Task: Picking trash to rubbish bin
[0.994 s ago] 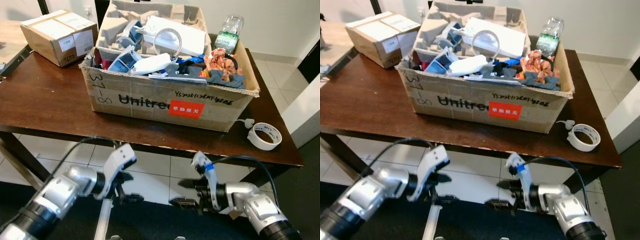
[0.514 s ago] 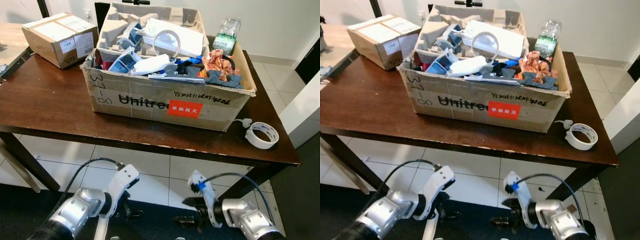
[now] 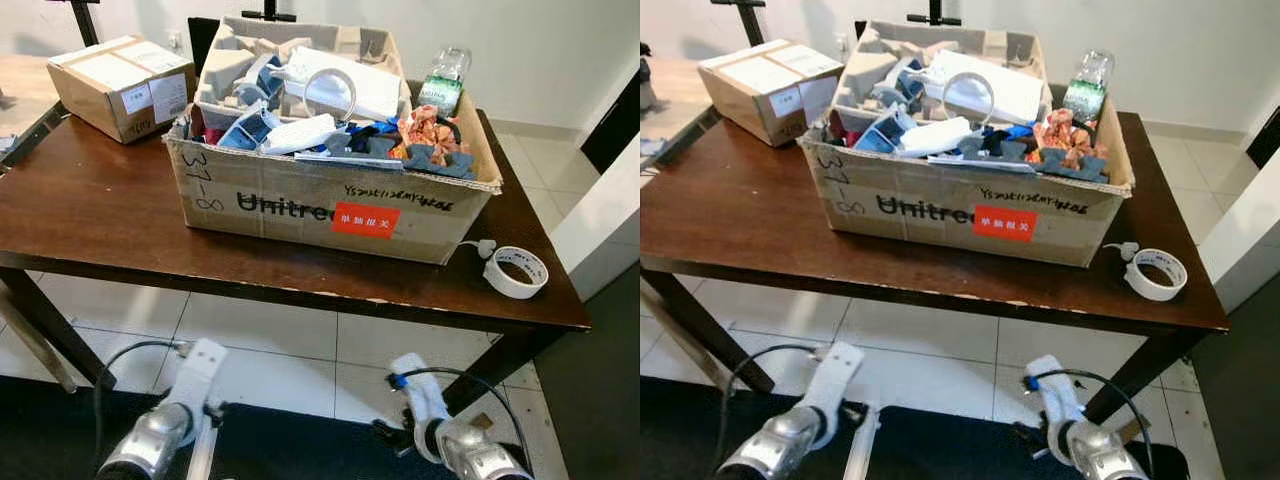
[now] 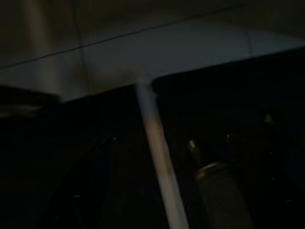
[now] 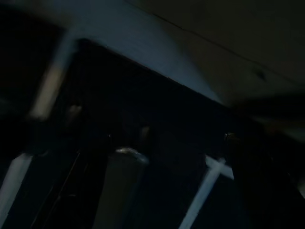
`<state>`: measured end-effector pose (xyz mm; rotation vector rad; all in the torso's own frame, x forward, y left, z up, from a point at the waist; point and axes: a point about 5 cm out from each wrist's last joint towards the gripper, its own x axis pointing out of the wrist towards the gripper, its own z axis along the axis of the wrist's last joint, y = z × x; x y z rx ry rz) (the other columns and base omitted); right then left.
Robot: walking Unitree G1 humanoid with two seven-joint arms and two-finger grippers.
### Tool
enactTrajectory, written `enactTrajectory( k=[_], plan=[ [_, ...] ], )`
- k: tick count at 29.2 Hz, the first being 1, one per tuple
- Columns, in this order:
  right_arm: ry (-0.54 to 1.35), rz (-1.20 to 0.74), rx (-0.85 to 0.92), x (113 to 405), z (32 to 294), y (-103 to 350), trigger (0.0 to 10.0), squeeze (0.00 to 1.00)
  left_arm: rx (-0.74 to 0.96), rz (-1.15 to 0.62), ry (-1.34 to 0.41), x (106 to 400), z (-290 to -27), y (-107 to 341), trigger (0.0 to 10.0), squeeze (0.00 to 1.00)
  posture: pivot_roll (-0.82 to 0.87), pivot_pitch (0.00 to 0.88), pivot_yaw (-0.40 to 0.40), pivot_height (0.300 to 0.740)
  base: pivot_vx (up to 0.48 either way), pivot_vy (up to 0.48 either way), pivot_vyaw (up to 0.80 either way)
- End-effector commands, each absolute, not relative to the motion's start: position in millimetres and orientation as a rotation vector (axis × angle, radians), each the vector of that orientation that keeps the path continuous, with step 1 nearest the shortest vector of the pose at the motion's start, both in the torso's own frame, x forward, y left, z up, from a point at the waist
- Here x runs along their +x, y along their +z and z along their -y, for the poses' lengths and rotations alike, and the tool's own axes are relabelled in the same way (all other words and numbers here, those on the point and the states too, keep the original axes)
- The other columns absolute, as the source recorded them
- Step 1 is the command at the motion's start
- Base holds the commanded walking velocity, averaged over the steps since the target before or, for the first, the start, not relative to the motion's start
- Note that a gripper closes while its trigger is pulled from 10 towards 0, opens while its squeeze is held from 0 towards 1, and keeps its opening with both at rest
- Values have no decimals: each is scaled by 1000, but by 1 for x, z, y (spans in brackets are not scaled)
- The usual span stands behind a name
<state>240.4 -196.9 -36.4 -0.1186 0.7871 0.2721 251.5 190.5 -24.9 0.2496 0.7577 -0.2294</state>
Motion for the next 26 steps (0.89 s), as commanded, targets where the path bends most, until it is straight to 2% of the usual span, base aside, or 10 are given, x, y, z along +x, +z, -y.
enactTrajectory(
  k=[1, 3, 4, 5, 10, 17, 21, 26],
  plan=[
    [114, -816, -61, 228, 210, -47, 10000, 0, 228, -785, -245, 239, -186, -36, 10000, 0, 15, 99, -44, 740, 0, 0, 0],
    [114, -816, -61, 228, 210, -47, 10000, 0, 228, -785, -245, 239, -186, -36, 10000, 0, 15, 99, -44, 740, 0, 0, 0],
    [-8, -823, -14, 216, 217, -55, 10000, 0, 250, -804, -236, 231, -186, -44, 10000, 0, 9, 102, -37, 740, 0, 0, 0],
    [-54, -831, -1, 210, 218, -59, 10000, 0, 250, -807, -204, 229, -188, -48, 10000, 0, 9, 102, -36, 740, 0, 0, 0],
    [-92, -849, 18, 201, 217, -65, 10000, 0, 210, -826, -129, 225, -192, -52, 10000, 0, 13, 105, -33, 740, 0, 0, 0],
    [-184, -831, 99, 200, 214, -68, 10000, 0, 188, -887, -125, 215, -189, -62, 10000, 0, 24, 88, -25, 740, 0, 0, 0],
    [-155, -842, 141, 200, 206, -70, 10000, 0, 202, -869, -149, 216, -185, -63, 10000, 0, 37, 72, -36, 740, 0, 0, 0],
    [-79, -864, 99, 197, 193, -74, 10000, 0, 270, -855, -200, 214, -180, -64, 10000, 0, 39, 80, -11, 740, 0, 0, 0]
  ],
)
